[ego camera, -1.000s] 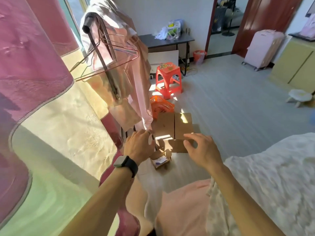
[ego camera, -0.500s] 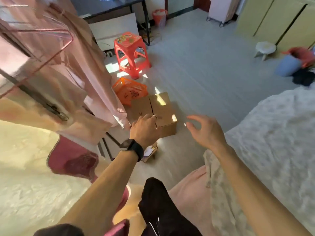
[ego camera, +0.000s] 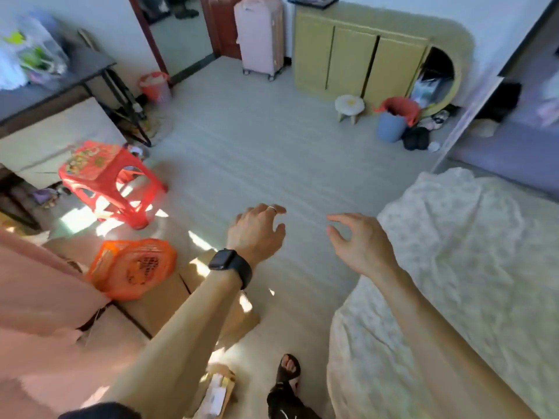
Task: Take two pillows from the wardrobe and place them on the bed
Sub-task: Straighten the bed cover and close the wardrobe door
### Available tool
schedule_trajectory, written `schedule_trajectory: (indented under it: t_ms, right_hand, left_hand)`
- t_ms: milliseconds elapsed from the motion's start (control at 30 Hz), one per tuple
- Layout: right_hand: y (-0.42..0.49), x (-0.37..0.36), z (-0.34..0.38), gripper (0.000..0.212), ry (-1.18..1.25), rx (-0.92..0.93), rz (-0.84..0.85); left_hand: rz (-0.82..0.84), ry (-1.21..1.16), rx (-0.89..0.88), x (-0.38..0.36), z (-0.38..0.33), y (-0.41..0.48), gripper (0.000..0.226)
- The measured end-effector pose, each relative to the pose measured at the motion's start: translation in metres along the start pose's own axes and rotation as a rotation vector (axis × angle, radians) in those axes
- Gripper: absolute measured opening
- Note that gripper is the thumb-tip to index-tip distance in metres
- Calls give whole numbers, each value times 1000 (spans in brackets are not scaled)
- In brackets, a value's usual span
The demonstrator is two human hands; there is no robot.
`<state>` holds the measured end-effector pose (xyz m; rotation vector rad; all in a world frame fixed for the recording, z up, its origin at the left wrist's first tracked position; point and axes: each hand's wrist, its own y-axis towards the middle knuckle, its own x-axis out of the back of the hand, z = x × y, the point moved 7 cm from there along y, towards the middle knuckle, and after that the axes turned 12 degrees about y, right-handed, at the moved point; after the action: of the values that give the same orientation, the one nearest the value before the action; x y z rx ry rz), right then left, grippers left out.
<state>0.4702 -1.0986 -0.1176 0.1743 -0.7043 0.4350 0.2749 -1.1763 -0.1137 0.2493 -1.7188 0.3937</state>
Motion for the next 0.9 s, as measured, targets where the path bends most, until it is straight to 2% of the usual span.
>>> schedule_trajectory:
  t_ms: [233, 400, 633, 767, 900]
  right_hand:
    - [153, 96, -37, 26, 25, -79, -231]
    - [249, 157, -92, 25, 36, -175, -371]
    - [359, 255, -177, 25, 31, -344, -565]
    - [394, 319, -234, 28, 12, -482, -670]
    - [433, 380, -288, 28, 0, -529, -760]
  left_hand:
    - [-86, 19, -204, 55, -69, 195, 37]
    - [-125, 23, -369, 68, -150, 338, 36]
    - [-100, 68, -639, 75, -300, 518, 35]
    - [-73, 85, -806, 74, -403, 595, 36]
    - [-39, 77, -961, 65, -514, 659, 38]
